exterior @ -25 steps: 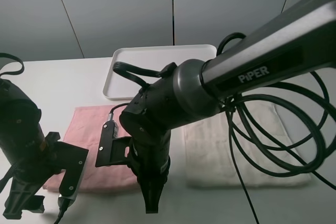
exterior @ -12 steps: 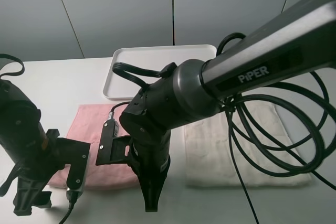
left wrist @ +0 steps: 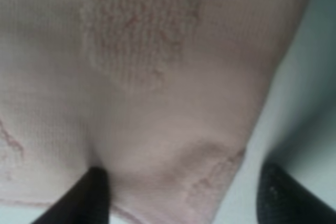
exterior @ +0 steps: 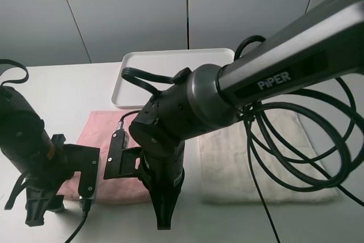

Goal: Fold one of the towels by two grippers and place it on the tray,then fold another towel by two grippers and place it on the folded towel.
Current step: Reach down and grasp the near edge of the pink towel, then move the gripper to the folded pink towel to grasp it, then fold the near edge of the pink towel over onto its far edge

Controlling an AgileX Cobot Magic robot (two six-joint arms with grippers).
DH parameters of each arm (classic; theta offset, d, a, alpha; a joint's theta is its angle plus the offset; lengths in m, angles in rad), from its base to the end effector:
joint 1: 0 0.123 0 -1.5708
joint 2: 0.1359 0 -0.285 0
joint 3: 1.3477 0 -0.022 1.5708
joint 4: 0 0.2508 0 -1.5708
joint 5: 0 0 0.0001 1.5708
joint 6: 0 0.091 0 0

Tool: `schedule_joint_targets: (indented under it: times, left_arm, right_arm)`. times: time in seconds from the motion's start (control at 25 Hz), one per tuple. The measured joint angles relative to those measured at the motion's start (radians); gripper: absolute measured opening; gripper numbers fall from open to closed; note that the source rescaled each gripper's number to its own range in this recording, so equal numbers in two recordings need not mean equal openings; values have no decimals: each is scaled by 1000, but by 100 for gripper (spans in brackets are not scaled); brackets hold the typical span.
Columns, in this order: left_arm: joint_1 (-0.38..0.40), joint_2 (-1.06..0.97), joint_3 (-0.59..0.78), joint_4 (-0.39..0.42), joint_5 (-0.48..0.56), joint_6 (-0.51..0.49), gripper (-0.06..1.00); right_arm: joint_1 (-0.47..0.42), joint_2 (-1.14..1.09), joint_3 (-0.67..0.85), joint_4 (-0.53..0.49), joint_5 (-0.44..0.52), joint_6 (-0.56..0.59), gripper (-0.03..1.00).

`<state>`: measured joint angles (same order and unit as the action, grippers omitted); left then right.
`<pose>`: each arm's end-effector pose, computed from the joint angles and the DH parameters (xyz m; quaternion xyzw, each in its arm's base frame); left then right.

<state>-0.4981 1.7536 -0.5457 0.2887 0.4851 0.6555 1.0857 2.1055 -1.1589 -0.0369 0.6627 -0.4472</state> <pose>0.1960 -0.0928 0.0872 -0.6472 -0.7593 -0.0633 0.0224 0.1706 0.3192 0.0798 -0.7035 0.7101 -0.0035 0.0268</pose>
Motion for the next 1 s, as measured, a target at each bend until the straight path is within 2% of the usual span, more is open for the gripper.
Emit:
schedule_joint_targets:
  times: [0.16,0.2,0.24,0.44,0.72,1.0]
  left_arm:
    - [-15,0,0,22,-13,0,17]
    - [-24,0,0,36,-15,0,7]
    - [-37,0,0,46,-15,0,3]
    - [-72,0,0,64,-12,-41,1]
    - [-73,-42,2,52,-32,-117,1]
    - [-73,-154,4,50,-32,-146,1]
  right_arm:
    - [0,0,-1,2,0,0,2]
    - [0,0,-1,2,0,0,2]
    - [0,0,-1,2,2,0,2]
    - [0,-4,-1,2,2,33,2]
    - [0,-69,15,-3,46,75,1]
    - [-9,-168,15,-76,58,168,1]
